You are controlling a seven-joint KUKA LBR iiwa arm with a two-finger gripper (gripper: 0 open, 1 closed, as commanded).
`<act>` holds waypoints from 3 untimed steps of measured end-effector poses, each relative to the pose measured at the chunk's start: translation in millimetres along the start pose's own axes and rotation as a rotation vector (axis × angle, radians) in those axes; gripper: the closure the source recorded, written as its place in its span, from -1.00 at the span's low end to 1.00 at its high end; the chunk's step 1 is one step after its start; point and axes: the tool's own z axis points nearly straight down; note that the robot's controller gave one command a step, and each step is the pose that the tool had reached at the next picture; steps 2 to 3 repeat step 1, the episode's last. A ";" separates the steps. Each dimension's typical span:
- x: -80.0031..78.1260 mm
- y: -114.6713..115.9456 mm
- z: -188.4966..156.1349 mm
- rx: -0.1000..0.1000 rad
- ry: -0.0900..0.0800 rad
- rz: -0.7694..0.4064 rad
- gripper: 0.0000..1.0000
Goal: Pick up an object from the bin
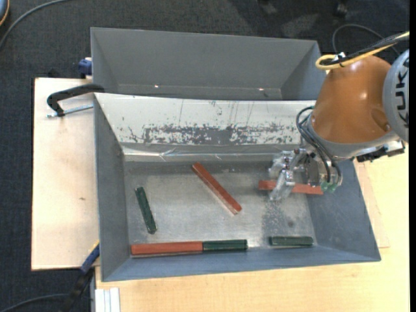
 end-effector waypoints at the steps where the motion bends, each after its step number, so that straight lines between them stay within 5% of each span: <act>1: 0.6 -26.7 -92.8 0.003 -0.001 -0.024 1.00; 3: 0.6 -26.7 -92.8 0.003 -0.001 -0.024 1.00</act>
Offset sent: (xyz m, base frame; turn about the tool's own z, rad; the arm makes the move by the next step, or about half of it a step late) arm -0.0069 -0.0253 0.0868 -0.0265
